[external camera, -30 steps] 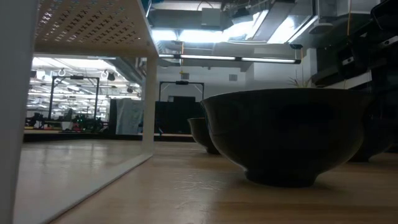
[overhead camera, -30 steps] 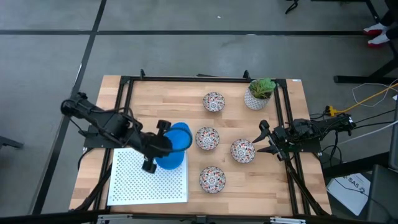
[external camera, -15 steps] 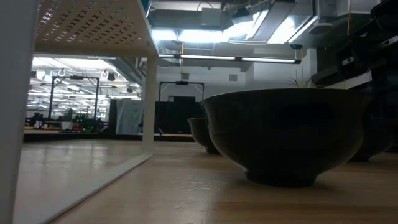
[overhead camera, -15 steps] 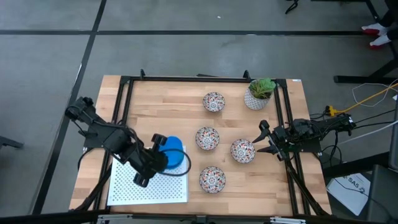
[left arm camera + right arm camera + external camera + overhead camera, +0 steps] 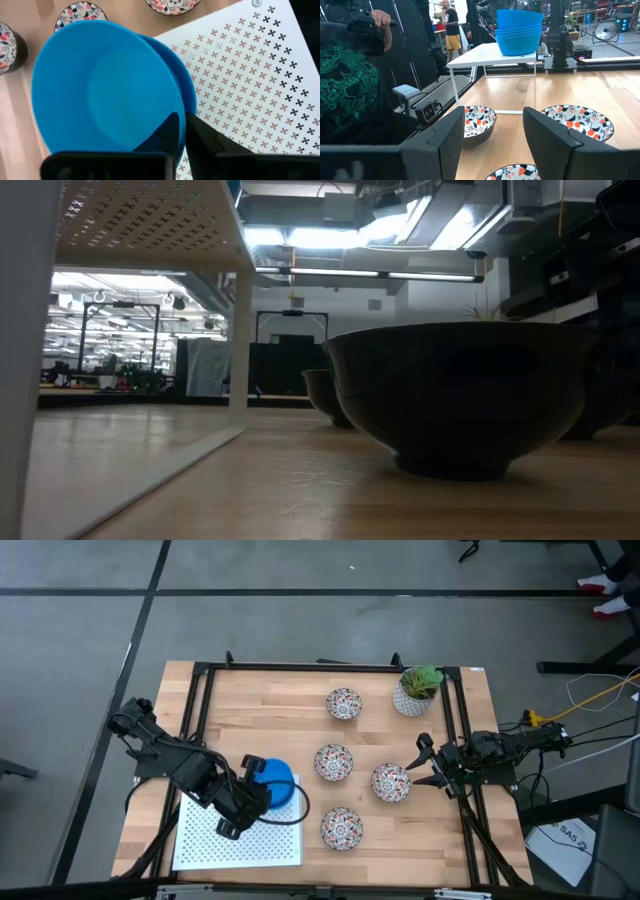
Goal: Pick & Place Mini bowls
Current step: Stack the blue bowl on top of the stacked blue bowls on the shelf, then adjust the stacked bowls on the shelf
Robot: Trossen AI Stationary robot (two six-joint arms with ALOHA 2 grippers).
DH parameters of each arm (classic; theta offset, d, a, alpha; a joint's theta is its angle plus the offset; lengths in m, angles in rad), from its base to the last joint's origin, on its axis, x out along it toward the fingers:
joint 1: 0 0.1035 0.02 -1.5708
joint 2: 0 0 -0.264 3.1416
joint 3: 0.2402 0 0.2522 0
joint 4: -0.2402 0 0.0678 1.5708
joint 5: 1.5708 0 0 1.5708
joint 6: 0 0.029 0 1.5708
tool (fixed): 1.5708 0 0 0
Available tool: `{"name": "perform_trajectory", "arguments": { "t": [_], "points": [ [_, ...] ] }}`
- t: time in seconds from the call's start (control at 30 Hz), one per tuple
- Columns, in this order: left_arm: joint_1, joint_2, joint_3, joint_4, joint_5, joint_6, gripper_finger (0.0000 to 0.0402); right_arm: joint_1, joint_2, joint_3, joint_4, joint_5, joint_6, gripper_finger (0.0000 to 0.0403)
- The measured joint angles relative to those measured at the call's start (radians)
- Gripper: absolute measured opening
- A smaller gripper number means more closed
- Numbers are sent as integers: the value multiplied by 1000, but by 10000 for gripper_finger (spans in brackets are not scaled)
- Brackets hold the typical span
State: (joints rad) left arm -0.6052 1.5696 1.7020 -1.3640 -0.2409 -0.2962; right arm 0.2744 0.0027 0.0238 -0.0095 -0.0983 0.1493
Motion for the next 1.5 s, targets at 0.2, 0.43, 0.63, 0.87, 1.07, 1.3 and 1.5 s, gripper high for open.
{"name": "perform_trajectory", "arguments": {
  "t": [0.2,0.43,0.63,0.87,1.07,1.3,1.5],
  "points": [
    [0,0,0,2,-3,-36,58,0,0,0,0,0,0,200],
    [-7,0,0,46,1,-61,97,0,0,0,0,0,0,200],
    [-10,0,13,120,103,-52,120,0,0,0,0,0,0,200],
    [-6,-2,14,97,76,-76,99,0,0,0,0,0,0,200],
    [6,-2,14,98,22,8,55,0,0,0,0,0,0,200],
    [47,-5,14,221,-113,175,4,0,0,0,0,0,0,200],
    [177,-5,14,333,9,258,1,0,0,0,0,0,0,200]
  ]
}}
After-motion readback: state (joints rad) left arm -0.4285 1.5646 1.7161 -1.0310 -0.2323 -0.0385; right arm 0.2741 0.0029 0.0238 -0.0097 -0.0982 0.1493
